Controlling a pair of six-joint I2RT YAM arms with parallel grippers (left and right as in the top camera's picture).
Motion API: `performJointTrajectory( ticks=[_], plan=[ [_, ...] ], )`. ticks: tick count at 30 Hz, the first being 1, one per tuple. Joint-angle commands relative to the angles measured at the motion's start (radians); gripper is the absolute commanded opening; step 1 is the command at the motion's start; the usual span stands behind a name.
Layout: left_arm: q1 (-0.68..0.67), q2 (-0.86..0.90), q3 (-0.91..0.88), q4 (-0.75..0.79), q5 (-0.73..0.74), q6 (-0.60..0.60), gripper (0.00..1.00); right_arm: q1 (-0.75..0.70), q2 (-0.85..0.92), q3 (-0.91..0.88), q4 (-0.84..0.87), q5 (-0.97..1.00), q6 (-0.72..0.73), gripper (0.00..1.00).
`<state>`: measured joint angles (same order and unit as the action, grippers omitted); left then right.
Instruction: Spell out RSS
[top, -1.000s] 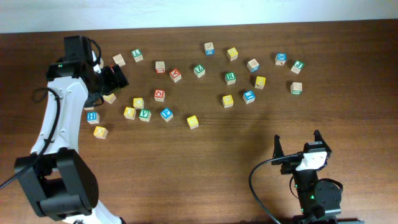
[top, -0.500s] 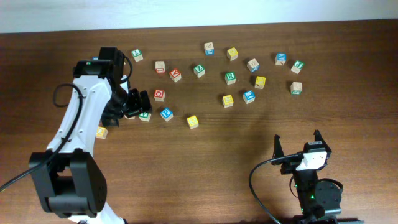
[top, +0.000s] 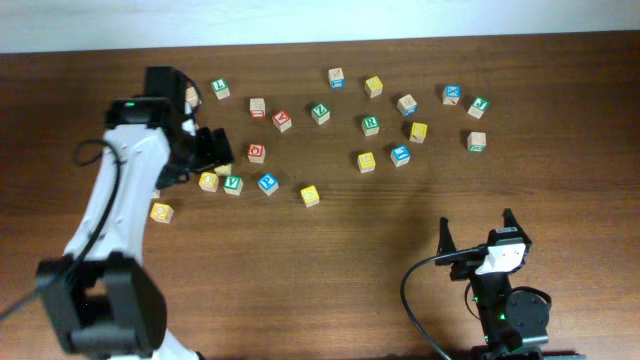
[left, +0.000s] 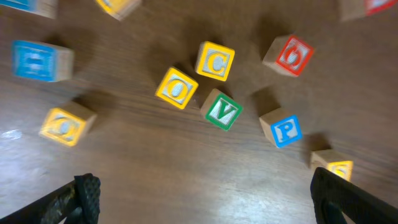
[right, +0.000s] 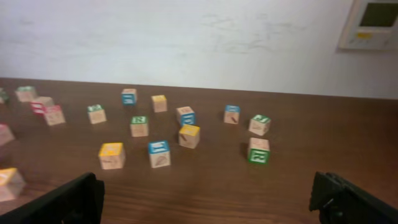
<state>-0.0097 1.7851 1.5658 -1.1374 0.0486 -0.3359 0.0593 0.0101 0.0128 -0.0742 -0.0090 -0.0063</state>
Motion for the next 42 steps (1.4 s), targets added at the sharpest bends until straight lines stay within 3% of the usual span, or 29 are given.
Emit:
performJointTrajectory(
  ticks=[1,2,5,6,8,9,11,16,20,24,32,34,37,38,39,42],
  plan=[
    [0.046,-0.155,0.034,-0.072,0.007,0.008,0.99,0.000,-0.007,-0.007,0.035,-0.277,0.251,0.98],
    [0.054,-0.174,0.034,-0.109,0.007,0.009,0.99,0.000,-0.007,-0.007,0.094,-0.308,0.315,0.98],
    [0.054,-0.174,0.033,-0.174,0.008,0.008,0.99,-0.001,-0.007,0.012,0.409,-0.389,0.329,0.98],
    [0.054,-0.174,0.033,-0.185,0.018,0.008,0.99,-0.001,-0.006,0.047,0.402,-0.388,0.316,0.98],
    [0.054,-0.174,0.033,-0.185,0.019,0.008,0.99,-0.001,0.018,0.169,0.274,-0.380,0.181,0.98],
    [0.054,-0.174,0.033,-0.185,0.018,0.008,0.99,-0.001,0.094,0.320,0.072,-0.291,0.079,0.98],
    [0.054,-0.174,0.033,-0.185,0.018,0.008,0.99,-0.001,0.224,0.476,-0.103,-0.163,0.061,0.98],
    [0.054,-0.174,0.033,-0.185,0.018,0.008,0.99,-0.001,0.830,0.949,-0.484,-0.135,0.036,0.98],
    [0.054,-0.174,0.033,-0.185,0.018,0.008,0.99,-0.001,1.255,1.335,-0.700,-0.336,0.036,0.98],
    [0.054,-0.174,0.033,-0.185,0.018,0.008,0.99,-0.001,1.354,1.369,-0.739,-0.540,0.037,0.98],
    [0.054,-0.174,0.033,-0.185,0.018,0.008,0.99,-0.001,1.511,1.368,-0.857,-0.564,0.048,0.98],
    [0.054,-0.174,0.033,-0.185,0.018,0.008,0.99,-0.001,1.539,1.368,-0.906,-0.669,0.047,0.98],
    [0.054,-0.174,0.033,-0.185,0.018,0.008,0.99,0.027,1.539,1.374,-0.871,-0.490,0.107,0.98],
    [0.054,-0.174,0.033,-0.185,0.018,0.008,0.99,0.073,1.545,1.398,-0.822,-0.353,0.168,0.88],
    [0.054,-0.174,0.033,-0.185,0.018,0.008,0.99,0.116,1.575,1.451,-0.791,-0.272,0.180,0.98],
    [0.054,-0.174,0.033,-0.185,0.018,0.008,0.99,0.203,1.848,1.787,-0.874,0.009,0.149,0.98]
  ],
)
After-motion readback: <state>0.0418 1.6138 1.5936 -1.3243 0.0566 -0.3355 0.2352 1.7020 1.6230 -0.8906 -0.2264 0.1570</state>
